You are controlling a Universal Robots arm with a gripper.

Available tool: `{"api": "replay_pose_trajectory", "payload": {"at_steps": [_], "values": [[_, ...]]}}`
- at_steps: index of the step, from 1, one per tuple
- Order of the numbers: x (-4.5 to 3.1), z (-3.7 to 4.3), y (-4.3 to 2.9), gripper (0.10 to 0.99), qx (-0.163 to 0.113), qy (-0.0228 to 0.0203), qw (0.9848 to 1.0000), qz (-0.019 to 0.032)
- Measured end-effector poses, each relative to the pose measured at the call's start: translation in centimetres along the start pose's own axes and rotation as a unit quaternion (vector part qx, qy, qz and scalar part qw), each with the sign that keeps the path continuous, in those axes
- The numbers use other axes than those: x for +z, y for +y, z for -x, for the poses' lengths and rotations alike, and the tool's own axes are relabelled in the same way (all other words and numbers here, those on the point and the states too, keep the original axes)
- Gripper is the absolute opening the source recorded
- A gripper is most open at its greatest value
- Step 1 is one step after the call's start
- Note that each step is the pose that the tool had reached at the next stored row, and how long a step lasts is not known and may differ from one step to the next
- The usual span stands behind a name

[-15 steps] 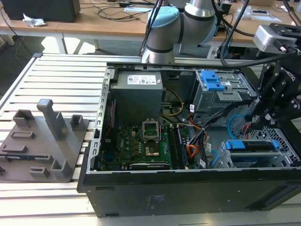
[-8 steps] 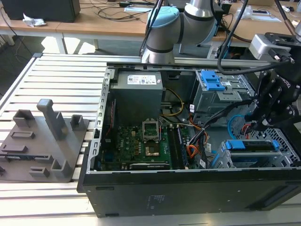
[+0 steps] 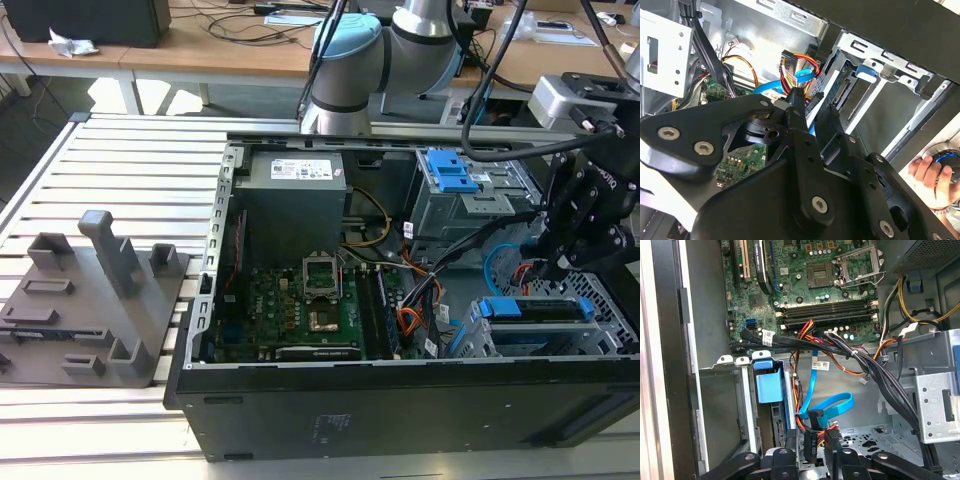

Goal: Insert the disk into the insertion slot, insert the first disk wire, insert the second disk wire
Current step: 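Insert the first disk wire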

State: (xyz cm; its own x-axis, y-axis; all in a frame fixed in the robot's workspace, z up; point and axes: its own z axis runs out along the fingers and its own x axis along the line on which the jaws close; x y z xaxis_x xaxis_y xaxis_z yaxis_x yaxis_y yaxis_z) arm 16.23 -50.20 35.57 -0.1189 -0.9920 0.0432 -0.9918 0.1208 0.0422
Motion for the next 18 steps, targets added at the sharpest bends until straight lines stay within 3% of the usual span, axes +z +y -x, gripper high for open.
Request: {"api": "replay_pose_trajectory", "payload": {"at_steps": [6,7,9,15,18], "values": [[0.01,0.0,0.0,0.345,0.0,0.0,1.0,0.0],[0.01,0.0,0.0,0.216,0.0,0.0,1.0,0.0],[0.01,0.0,0.0,0.169,0.0,0.0,1.0,0.0],[0.01,0.01,-0.03,0.169,0.0,0.0001,1.0,0.0],[-0.04,0.14,-1.2,0.169,0.0,0.0003,1.0,0.0021]]}}
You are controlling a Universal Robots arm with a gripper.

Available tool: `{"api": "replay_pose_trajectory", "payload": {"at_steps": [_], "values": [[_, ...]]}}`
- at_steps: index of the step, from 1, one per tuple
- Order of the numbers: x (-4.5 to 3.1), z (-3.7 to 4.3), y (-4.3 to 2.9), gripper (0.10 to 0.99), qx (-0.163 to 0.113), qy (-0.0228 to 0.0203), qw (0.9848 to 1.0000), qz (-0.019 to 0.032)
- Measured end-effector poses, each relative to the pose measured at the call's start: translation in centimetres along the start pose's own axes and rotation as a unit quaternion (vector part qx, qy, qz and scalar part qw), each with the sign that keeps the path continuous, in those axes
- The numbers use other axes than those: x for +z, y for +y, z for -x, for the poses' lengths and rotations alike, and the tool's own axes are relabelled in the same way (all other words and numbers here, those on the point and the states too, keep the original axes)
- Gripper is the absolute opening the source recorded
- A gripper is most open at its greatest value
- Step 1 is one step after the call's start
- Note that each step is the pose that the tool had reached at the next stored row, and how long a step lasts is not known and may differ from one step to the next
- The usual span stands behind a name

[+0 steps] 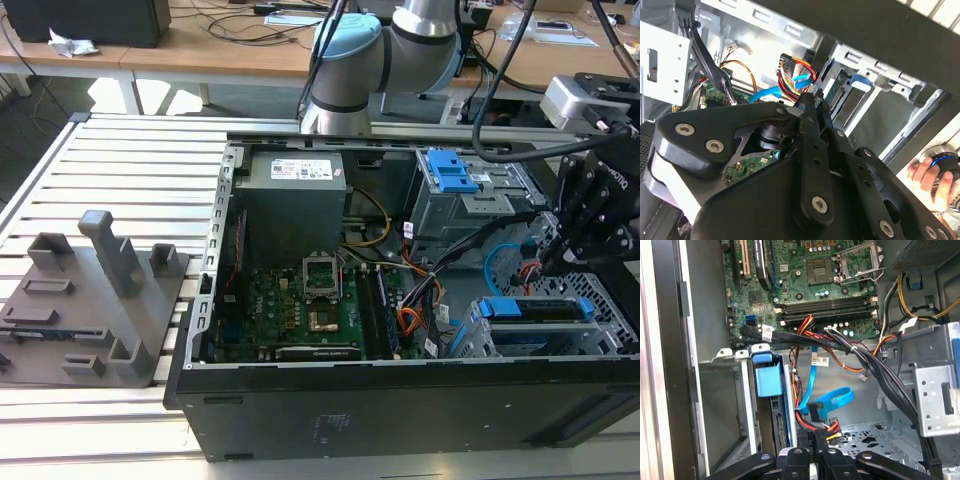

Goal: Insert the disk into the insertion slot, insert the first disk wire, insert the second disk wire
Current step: 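Insert the first disk wire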

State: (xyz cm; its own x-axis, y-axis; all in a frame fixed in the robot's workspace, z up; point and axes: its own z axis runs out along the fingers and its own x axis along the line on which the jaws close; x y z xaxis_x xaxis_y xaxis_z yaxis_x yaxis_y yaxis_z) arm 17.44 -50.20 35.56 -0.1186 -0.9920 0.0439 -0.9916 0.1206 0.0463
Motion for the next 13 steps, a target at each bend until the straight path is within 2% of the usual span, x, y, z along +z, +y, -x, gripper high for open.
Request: {"api": "replay_pose_trajectory", "payload": {"at_steps": [5,8,13], "values": [[0.0,-0.23,-0.25,0.169,0.0,0.0,1.0,0.0003],[0.03,-1.29,-0.38,0.169,0.0,0.0001,1.0,0.0003],[0.07,-2.3,-0.5,0.169,0.0,0.0001,1.0,0.0003]]}}
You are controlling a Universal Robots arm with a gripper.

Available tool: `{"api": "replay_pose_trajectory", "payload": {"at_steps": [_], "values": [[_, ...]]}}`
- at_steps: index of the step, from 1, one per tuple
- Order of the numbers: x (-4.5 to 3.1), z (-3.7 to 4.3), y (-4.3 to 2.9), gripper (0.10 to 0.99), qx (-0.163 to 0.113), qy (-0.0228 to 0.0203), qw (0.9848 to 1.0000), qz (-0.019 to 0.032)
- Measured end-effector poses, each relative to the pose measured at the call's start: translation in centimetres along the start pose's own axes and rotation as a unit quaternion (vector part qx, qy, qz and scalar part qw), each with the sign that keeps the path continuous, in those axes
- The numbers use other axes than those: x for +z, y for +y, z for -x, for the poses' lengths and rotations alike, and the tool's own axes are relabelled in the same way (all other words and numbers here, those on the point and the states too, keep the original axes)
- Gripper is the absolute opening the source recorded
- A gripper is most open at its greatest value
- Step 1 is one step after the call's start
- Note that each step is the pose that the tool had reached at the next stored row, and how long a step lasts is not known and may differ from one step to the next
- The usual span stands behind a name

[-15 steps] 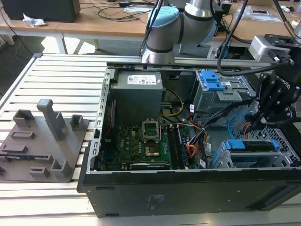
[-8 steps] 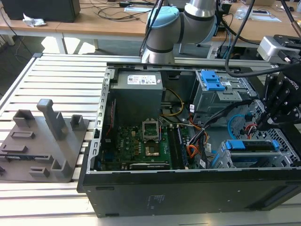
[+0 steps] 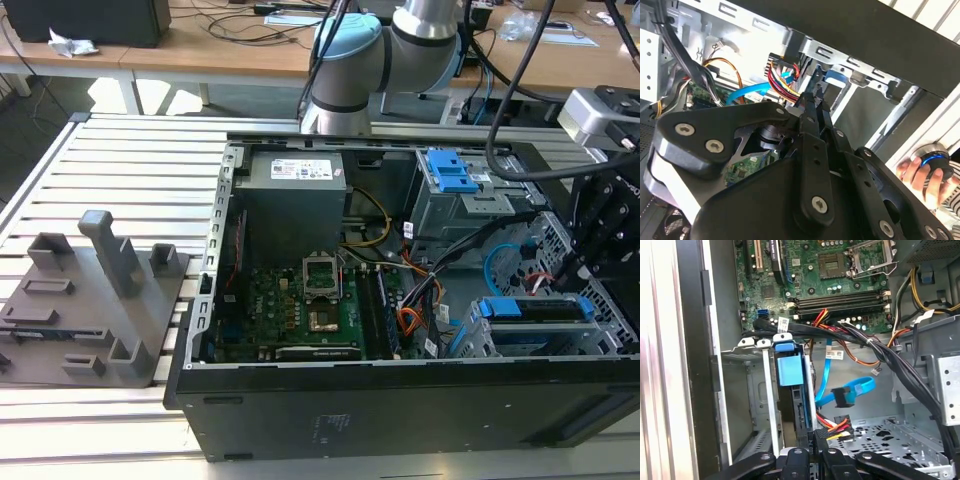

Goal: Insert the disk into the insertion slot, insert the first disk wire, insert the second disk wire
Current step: 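Insert the first disk wire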

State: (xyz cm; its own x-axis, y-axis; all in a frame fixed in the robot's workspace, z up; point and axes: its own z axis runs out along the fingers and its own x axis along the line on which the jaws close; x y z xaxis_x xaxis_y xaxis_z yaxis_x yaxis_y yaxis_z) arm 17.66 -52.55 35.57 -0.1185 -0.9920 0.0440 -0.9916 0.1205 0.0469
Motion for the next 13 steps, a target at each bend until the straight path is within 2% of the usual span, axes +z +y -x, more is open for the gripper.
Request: {"api": "replay_pose_trajectory", "payload": {"at_steps": [4,13], "values": [[0.03,-0.58,-0.07,0.169,0.0,-0.0001,1.0,0.0],[0.16,-0.79,-0.1,0.169,0.0,-0.0002,1.0,0.0]]}}
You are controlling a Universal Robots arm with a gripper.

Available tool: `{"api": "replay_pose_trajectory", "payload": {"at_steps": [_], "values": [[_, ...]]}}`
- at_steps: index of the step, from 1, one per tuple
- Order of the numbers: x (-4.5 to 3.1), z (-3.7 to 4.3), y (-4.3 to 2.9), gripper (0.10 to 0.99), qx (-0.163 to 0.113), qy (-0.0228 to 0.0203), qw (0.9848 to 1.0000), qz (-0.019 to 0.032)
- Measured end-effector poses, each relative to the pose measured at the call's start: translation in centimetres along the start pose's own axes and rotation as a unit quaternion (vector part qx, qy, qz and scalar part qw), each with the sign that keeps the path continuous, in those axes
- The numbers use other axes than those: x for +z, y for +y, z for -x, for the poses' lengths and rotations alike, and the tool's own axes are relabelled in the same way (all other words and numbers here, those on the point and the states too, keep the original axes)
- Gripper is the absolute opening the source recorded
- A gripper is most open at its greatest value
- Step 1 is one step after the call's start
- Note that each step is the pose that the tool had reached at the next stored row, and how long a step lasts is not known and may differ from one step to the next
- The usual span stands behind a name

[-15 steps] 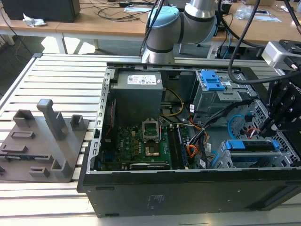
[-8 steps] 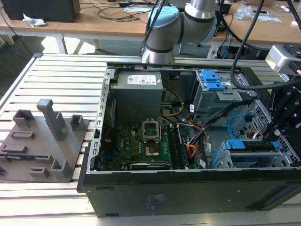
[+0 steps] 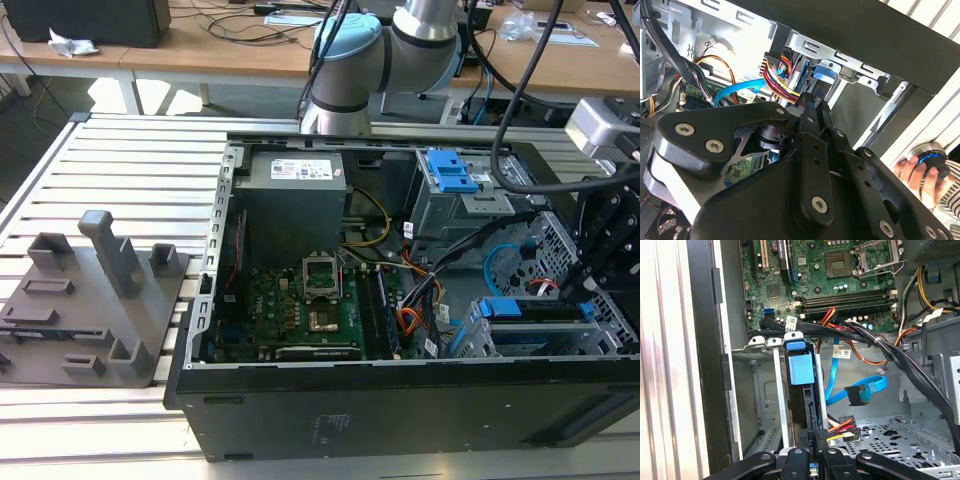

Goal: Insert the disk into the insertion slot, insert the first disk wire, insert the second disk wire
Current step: 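Insert the first disk wire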

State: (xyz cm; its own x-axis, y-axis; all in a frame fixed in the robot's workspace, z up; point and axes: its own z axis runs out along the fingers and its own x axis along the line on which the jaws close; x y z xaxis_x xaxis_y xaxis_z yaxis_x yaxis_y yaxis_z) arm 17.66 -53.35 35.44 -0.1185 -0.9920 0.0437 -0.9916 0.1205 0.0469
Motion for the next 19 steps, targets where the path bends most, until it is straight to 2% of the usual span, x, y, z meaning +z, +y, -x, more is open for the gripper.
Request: {"api": "replay_pose_trajectory", "payload": {"at_steps": [16,17,19], "values": [[0.68,-0.03,-0.04,0.169,0.0,-0.0003,1.0,0.0001],[0.72,-0.03,-0.04,0.169,0.0,-0.0007,1.0,0.0001],[0.76,-0.03,-0.01,0.169,0.0,-0.0043,1.0,0.0005]]}}
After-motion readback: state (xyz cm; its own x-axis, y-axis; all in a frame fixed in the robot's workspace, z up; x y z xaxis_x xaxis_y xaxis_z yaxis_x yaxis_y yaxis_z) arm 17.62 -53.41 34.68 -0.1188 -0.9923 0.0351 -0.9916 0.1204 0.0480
